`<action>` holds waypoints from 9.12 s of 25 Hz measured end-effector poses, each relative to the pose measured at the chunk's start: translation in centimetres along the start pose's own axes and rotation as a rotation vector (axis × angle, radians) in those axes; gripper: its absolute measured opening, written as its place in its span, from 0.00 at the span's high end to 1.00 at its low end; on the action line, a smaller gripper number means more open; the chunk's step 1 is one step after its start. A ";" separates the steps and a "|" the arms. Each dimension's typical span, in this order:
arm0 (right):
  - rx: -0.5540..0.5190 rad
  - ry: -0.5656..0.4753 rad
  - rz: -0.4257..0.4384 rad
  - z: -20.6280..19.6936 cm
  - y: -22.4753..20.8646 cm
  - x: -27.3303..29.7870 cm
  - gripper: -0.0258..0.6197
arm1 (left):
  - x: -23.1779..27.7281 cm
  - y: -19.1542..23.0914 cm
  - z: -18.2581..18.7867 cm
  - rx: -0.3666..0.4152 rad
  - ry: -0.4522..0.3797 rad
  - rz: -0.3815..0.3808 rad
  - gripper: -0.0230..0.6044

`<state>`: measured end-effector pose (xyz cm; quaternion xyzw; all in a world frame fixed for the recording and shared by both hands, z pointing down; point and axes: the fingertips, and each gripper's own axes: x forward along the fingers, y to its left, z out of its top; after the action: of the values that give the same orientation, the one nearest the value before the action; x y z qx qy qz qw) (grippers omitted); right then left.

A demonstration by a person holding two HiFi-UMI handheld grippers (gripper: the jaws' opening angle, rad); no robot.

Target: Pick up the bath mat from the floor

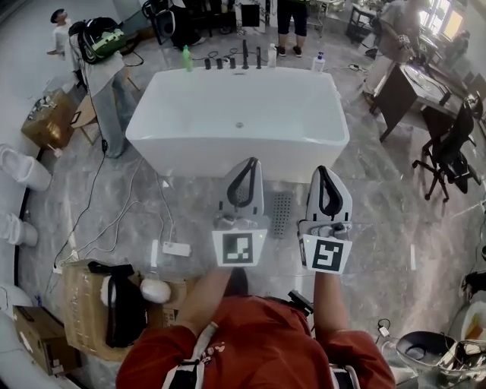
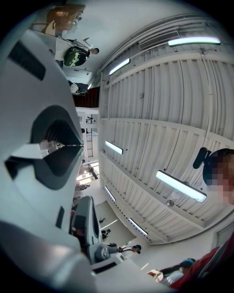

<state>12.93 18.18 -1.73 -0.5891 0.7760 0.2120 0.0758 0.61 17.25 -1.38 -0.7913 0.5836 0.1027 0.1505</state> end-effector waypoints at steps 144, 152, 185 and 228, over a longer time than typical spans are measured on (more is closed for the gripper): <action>0.310 1.354 -0.104 -104.4 16.5 -19.8 0.59 | -20.3 9.0 -106.7 -0.213 1.315 -0.045 0.51; 0.338 1.500 -0.159 -110.6 15.9 -24.1 0.43 | -23.3 9.6 -112.6 -0.242 1.419 0.005 0.42; 0.520 1.553 -0.179 -106.7 19.5 -22.9 0.85 | -24.7 6.8 -110.0 -0.371 1.630 -0.085 0.73; 0.375 1.163 -0.118 -56.1 6.8 -0.1 0.87 | -2.2 10.9 -57.2 -0.323 1.263 -0.023 0.87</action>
<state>13.98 -3.71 50.37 -0.6269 0.6804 -0.2891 -0.2460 -11.21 -4.24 51.44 -0.7181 0.5284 -0.2974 -0.3415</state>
